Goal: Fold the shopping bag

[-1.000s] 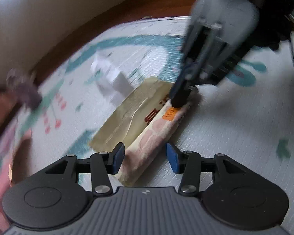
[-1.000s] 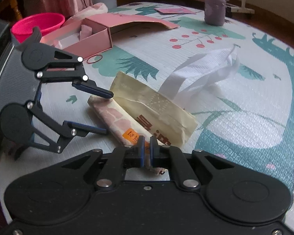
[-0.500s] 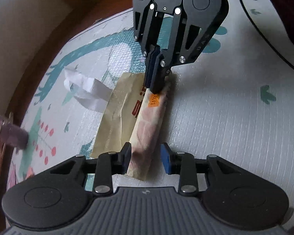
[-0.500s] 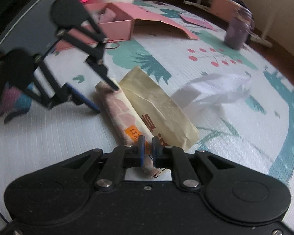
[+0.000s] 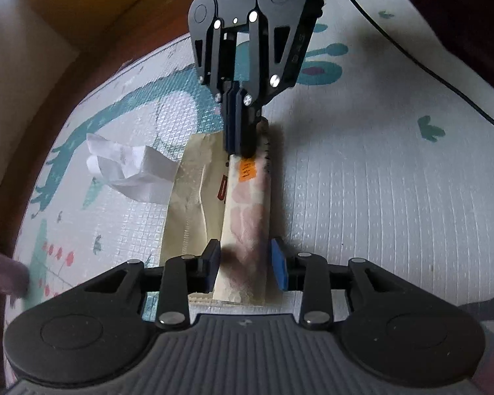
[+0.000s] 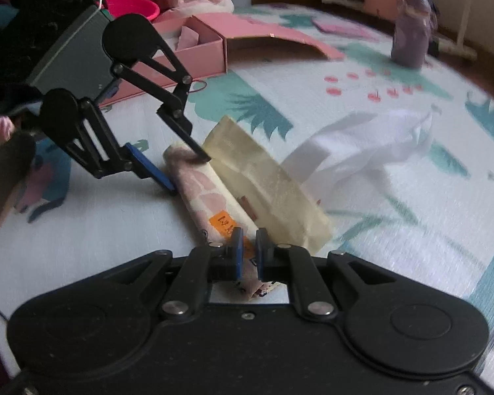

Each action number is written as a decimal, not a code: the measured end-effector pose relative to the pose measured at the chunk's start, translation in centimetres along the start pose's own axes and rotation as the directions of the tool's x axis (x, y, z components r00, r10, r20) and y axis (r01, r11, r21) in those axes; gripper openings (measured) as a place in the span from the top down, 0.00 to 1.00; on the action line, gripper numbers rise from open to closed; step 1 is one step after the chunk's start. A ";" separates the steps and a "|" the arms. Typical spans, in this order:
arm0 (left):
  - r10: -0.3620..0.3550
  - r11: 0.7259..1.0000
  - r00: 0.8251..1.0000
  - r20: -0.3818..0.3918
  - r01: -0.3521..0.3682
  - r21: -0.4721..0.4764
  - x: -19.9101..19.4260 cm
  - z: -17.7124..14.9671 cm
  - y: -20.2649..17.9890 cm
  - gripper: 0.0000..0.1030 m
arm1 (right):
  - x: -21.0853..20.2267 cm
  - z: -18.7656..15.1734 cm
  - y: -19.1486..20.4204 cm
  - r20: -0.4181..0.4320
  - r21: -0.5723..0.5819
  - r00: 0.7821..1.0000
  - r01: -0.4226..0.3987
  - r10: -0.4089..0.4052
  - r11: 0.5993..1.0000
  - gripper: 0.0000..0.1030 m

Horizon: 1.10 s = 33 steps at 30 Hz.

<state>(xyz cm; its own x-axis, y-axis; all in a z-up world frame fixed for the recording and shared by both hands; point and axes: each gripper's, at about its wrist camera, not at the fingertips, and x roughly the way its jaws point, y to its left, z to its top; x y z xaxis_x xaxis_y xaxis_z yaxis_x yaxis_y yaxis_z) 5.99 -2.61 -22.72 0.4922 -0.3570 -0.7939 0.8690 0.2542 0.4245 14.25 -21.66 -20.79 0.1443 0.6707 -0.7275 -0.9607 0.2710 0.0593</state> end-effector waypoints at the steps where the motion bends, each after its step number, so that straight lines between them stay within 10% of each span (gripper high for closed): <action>1: 0.002 1.000 1.000 0.002 -0.002 -0.006 -0.3 0.1 -0.5 0.71 | -0.1 0.0 0.3 -0.003 -0.014 1.000 0.004 -0.005 1.000 0.93; 12: 0.031 0.997 0.999 -0.039 -0.034 -0.075 -0.5 0.8 -1.1 0.79 | -0.7 -0.7 0.3 0.036 -0.092 0.999 -0.018 0.021 0.996 0.91; 14: 0.023 0.996 0.999 -0.037 -0.026 -0.089 -0.5 0.7 -0.8 0.79 | -1.1 -1.2 0.3 0.049 -0.137 0.998 -0.023 0.030 0.990 0.81; 16: 0.015 0.994 0.999 -0.032 -0.018 -0.107 -0.6 0.5 -0.6 0.79 | -1.1 -1.6 0.9 0.042 -0.220 0.999 0.013 -0.004 0.975 0.40; 19: 0.007 0.993 1.000 -0.022 -0.010 -0.114 -0.6 0.4 -0.5 0.79 | -1.0 -1.8 1.6 0.048 -0.314 0.999 0.034 -0.020 0.949 0.42; 21: 0.004 0.994 1.000 -0.022 -0.006 -0.108 -0.7 0.4 -0.5 0.79 | -1.0 -1.6 2.2 0.062 -0.386 0.996 0.083 -0.064 0.919 0.67; 25: -0.013 0.994 1.000 -0.009 0.012 -0.105 -0.8 0.1 -0.3 0.79 | -1.5 -1.5 3.0 0.116 -0.484 0.988 0.149 -0.106 0.862 0.68; 33: -0.032 0.990 0.999 0.033 0.036 -0.139 -0.9 -0.7 0.1 0.79 | -1.3 -2.1 1.5 0.119 -0.483 0.992 0.092 -0.039 0.871 0.68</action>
<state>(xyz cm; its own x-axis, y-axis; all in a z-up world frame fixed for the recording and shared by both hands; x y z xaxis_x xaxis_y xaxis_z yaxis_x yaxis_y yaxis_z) 5.62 -1.64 -22.24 0.4656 -0.3940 -0.7925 0.8708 0.3639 0.3307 12.11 -23.59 -21.23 0.2085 0.7368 -0.6431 -0.9378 -0.0359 -0.3452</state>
